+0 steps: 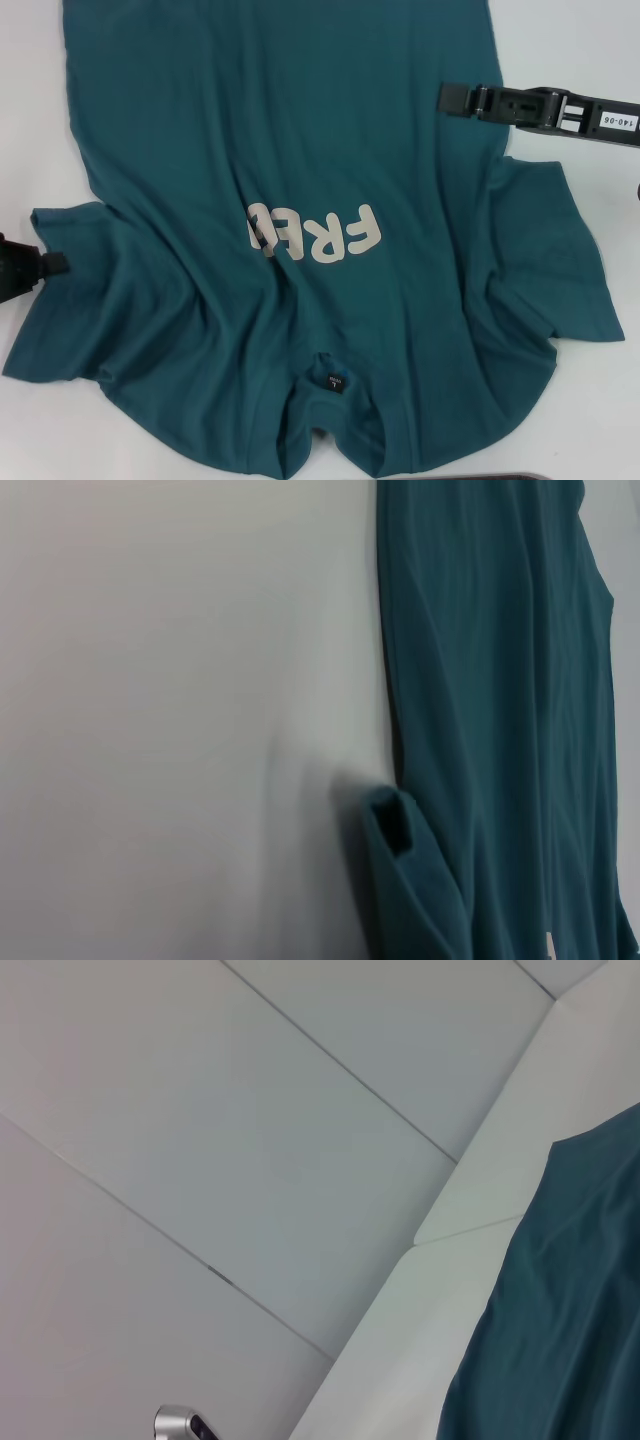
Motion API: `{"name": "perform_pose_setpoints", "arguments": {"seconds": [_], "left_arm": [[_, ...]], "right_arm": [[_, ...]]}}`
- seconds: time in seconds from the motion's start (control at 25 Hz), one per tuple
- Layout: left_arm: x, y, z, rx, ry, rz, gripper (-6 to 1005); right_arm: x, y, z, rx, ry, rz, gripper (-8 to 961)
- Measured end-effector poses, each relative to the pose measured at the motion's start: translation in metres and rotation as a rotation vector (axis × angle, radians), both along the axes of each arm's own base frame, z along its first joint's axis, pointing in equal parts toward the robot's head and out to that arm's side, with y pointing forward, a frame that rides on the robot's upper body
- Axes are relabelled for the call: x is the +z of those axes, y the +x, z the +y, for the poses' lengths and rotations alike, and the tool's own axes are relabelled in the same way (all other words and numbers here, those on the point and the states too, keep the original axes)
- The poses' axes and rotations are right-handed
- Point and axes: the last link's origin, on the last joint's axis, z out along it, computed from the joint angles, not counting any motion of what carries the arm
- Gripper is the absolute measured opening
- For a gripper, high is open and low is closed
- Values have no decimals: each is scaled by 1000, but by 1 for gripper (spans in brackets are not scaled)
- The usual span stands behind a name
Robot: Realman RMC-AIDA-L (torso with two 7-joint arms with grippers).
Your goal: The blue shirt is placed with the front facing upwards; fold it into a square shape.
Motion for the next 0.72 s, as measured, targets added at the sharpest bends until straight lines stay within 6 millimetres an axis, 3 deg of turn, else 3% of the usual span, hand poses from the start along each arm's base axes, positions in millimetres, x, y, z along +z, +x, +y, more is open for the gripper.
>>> {"name": "perform_pose_setpoints", "arguments": {"seconds": [0.24,0.52,0.72], "left_arm": [[16,-5,-6,12,46,-15,-1],[44,-15,-13,32,113,12,0],[51,-18,-14,40,125,24,0]], "right_arm": [[-1,1,-1,-9,-2,11,899],[0,3,-1,-16,3,9,899],[0,3,-1,-16,3,8,899]]}}
